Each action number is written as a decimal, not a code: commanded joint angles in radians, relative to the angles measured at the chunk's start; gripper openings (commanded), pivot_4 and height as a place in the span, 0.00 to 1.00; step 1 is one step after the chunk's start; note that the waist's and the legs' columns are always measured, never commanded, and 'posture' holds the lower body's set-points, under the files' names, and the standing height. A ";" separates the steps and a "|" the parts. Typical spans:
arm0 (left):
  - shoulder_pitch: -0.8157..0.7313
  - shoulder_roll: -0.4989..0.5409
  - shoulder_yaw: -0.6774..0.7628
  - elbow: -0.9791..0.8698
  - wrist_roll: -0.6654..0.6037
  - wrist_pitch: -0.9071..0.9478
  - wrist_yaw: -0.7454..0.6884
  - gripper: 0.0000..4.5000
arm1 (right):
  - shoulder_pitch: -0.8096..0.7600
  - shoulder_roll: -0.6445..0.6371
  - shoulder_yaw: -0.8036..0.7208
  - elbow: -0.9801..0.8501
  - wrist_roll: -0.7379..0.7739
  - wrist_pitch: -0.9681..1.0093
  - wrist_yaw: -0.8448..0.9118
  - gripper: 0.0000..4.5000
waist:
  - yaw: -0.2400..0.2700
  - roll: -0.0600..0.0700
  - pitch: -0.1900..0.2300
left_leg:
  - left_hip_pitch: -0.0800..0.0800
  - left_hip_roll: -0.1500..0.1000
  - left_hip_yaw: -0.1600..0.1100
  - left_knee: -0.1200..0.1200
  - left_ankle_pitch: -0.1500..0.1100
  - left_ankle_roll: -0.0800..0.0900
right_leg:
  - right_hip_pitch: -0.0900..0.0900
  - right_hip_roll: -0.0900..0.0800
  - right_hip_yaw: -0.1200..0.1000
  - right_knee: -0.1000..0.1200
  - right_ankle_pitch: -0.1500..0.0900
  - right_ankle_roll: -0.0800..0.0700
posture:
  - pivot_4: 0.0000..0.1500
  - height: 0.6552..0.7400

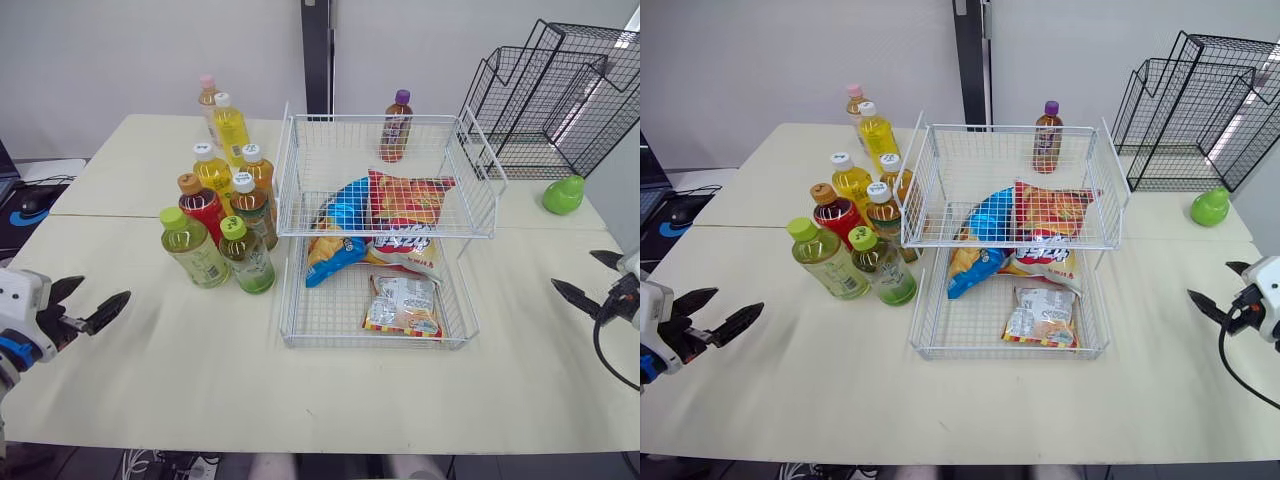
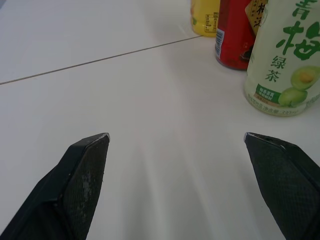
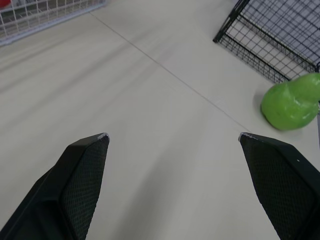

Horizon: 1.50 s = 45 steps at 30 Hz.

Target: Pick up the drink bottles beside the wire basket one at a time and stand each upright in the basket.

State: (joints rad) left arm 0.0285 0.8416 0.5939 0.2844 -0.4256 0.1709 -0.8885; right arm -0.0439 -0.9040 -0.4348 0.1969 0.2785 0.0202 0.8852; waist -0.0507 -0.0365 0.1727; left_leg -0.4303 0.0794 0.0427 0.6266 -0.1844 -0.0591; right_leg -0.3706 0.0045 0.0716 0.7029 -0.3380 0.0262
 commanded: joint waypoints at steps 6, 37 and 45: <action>-0.059 0.031 -0.023 0.011 0.008 0.008 -0.023 1.00 | 0.039 -0.026 -0.145 -0.355 0.164 0.119 0.002 0.99 | 0.002 0.000 0.000 | 0.000 0.000 -0.001 0.000 0.000 0.000 | 0.001 0.000 0.000 0.000 0.000 0.000 | 1.00 1.00; 0.179 -0.075 0.273 -0.703 -0.416 0.481 0.233 1.00 | -0.557 -0.025 0.315 -0.598 0.546 0.514 0.162 0.99 | 0.014 -0.002 0.000 | -0.001 0.002 -0.008 0.001 0.000 0.000 | 0.001 -0.006 -0.002 0.000 0.000 0.000 | 1.00 1.00; -0.063 -0.086 0.099 -0.807 -0.450 0.619 0.550 1.00 | -0.560 0.000 0.307 -0.592 0.518 0.519 0.182 0.99 | 0.021 -0.002 0.000 | -0.001 -0.001 -0.010 0.002 0.000 0.000 | 0.002 -0.002 -0.002 0.000 0.000 0.000 | 1.00 1.00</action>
State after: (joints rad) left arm -0.0024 0.7517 0.7133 -0.4885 -0.8679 0.7755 -0.3952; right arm -0.5915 -0.8949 -0.0970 -0.3816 0.7988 0.5504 1.0627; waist -0.0300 -0.0387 0.1728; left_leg -0.4310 0.0787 0.0331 0.6285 -0.1843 -0.0589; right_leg -0.3689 0.0032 0.0697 0.7028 -0.3378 0.0262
